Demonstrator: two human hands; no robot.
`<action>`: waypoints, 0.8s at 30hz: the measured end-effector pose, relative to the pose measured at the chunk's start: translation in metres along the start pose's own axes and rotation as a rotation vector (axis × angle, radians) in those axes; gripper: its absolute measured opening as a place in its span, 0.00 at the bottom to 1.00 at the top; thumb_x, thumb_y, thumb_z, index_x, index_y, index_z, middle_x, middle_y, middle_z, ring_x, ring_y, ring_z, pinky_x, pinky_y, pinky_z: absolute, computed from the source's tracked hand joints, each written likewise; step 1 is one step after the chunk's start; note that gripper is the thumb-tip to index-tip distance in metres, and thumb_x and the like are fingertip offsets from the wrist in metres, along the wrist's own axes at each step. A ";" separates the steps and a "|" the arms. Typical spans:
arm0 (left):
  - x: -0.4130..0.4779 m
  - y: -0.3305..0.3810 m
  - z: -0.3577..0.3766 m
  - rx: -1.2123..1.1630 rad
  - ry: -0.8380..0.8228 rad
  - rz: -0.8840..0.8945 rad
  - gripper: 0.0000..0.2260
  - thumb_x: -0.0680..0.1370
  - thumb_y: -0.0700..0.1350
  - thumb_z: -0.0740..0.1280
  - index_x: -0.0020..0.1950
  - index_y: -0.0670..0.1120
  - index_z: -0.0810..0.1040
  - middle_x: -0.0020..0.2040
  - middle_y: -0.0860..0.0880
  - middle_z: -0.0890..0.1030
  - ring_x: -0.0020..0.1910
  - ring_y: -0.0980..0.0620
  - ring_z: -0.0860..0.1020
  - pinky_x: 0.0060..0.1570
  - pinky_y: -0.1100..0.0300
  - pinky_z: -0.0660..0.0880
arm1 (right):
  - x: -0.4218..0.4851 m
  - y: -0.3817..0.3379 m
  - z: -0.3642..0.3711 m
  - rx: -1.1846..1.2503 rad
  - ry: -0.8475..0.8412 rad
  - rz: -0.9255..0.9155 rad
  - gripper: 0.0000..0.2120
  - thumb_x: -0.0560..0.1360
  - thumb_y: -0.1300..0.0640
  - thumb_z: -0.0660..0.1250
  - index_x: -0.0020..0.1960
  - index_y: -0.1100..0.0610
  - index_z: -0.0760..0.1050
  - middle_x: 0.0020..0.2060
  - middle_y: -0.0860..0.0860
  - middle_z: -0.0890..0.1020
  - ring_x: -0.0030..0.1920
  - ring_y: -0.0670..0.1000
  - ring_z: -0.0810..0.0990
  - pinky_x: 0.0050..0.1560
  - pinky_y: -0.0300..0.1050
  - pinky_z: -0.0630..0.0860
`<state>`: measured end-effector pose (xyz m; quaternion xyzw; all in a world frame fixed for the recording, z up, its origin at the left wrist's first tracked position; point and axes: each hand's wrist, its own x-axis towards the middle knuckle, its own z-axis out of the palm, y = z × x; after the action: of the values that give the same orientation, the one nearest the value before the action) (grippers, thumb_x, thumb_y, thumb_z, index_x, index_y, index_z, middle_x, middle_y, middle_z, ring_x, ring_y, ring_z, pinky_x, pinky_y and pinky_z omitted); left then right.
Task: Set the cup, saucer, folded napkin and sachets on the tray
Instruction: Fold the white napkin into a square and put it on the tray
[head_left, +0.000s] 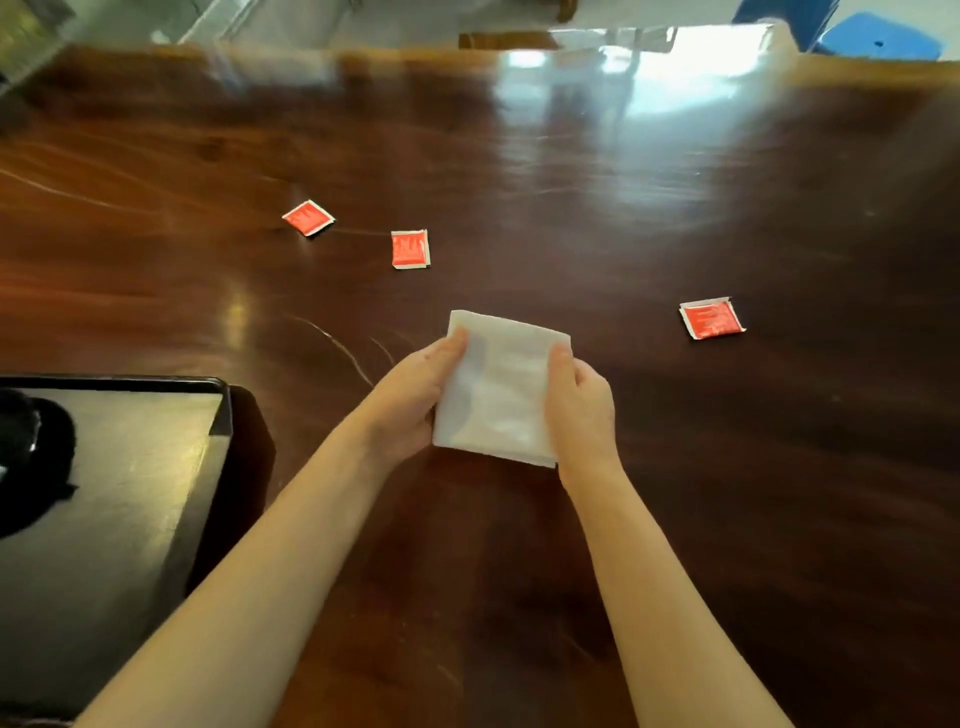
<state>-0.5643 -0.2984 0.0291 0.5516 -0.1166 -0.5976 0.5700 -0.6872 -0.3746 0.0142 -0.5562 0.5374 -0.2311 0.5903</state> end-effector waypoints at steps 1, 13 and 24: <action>-0.008 0.002 0.000 -0.078 0.030 0.012 0.17 0.80 0.53 0.56 0.59 0.44 0.77 0.54 0.46 0.83 0.53 0.49 0.82 0.49 0.54 0.80 | -0.003 -0.007 0.002 -0.060 0.017 -0.087 0.23 0.80 0.45 0.53 0.31 0.55 0.67 0.29 0.49 0.72 0.31 0.47 0.71 0.31 0.35 0.69; -0.088 0.067 -0.030 -0.146 0.356 0.296 0.18 0.80 0.53 0.56 0.62 0.44 0.75 0.55 0.44 0.82 0.51 0.47 0.82 0.49 0.51 0.80 | -0.044 -0.103 0.066 -0.235 0.018 -0.530 0.19 0.81 0.51 0.52 0.33 0.54 0.65 0.29 0.46 0.70 0.29 0.44 0.68 0.28 0.26 0.66; -0.155 0.066 -0.133 0.256 0.831 0.500 0.11 0.80 0.52 0.58 0.45 0.47 0.74 0.39 0.51 0.76 0.39 0.52 0.75 0.37 0.57 0.72 | -0.103 -0.113 0.206 -0.235 0.008 -0.447 0.19 0.81 0.49 0.51 0.42 0.60 0.72 0.38 0.52 0.75 0.32 0.42 0.70 0.27 0.28 0.63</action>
<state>-0.4622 -0.1292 0.1128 0.7638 -0.0809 -0.1531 0.6218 -0.4994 -0.2317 0.1147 -0.7253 0.4264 -0.2939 0.4536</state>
